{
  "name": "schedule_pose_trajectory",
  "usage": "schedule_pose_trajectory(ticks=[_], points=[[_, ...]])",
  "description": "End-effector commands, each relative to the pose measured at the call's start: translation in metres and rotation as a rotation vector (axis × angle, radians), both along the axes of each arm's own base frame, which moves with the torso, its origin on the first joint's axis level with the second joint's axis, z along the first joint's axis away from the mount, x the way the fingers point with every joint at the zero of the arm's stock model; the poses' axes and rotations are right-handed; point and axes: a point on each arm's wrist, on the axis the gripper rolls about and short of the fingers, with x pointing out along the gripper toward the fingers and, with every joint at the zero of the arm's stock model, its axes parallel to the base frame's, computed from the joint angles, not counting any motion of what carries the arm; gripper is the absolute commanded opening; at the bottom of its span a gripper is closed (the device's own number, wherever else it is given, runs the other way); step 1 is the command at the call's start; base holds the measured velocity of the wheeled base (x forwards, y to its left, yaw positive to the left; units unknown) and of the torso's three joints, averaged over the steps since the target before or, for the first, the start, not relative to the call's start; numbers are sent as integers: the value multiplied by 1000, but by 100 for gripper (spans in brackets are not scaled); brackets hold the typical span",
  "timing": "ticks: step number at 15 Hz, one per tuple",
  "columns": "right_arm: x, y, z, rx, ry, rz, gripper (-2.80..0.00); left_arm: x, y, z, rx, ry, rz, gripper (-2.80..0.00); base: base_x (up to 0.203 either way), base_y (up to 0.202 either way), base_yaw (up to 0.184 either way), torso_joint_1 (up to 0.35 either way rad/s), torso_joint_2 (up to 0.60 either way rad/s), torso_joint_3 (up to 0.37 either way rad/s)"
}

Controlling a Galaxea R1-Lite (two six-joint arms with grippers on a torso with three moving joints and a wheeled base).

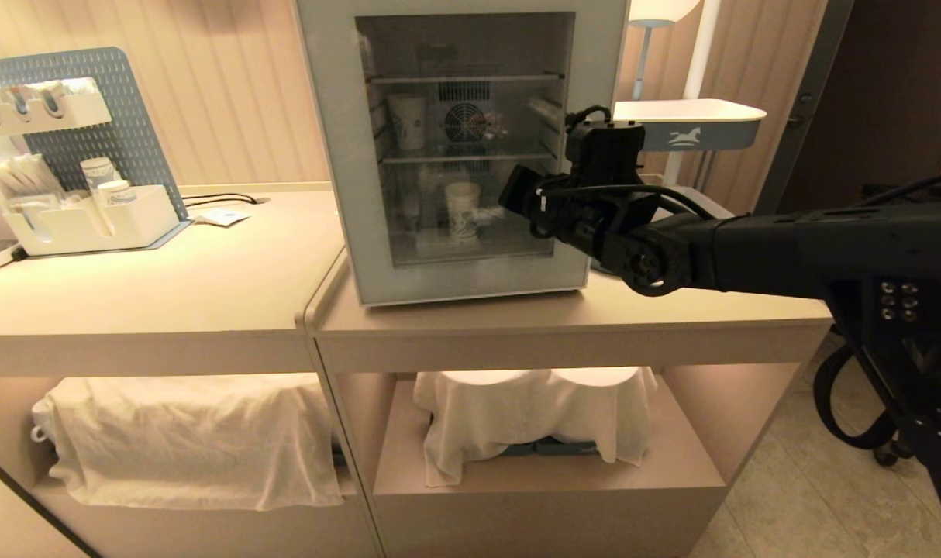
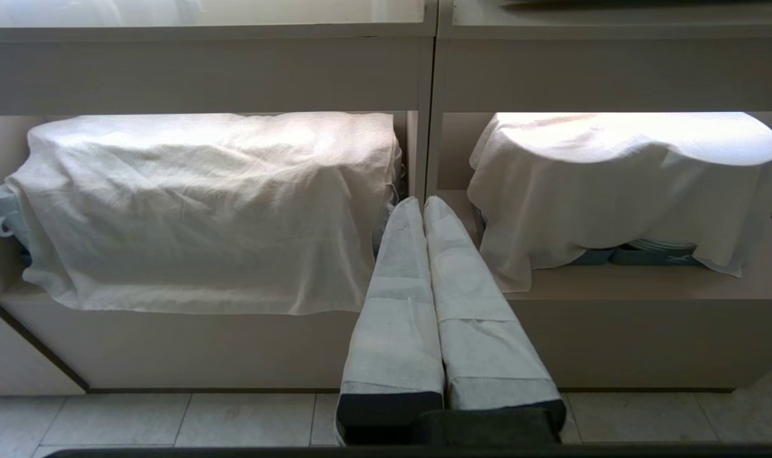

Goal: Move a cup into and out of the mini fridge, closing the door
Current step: Close the freezer door

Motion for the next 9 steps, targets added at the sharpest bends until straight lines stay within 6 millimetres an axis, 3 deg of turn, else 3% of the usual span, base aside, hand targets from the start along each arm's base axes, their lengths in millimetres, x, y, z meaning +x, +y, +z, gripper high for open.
schedule_pose_trajectory(ticks=[1, 3, 5, 7, 9], points=[[0, 1, -7, -22, 20, 2, -280, 0, 0, 0, 0, -1, 0, -280, 0, 0, 0, 0, 0, 0], [-14, -10, 4, -91, 39, 8, -280, 0, 0, 0, 0, -1, 0, -280, 0, 0, 0, 0, 0, 0], [-37, -36, 17, -230, 79, 18, -280, 0, 0, 0, 0, -1, 0, -280, 0, 0, 0, 0, 0, 0], [-68, -70, 36, -331, 104, 31, -280, 0, 0, 0, 0, -1, 0, -280, 0, 0, 0, 0, 0, 0], [-107, -118, 56, -433, 115, -7, -280, 0, 0, 0, 0, -1, 0, -280, 0, 0, 0, 0, 0, 0]])
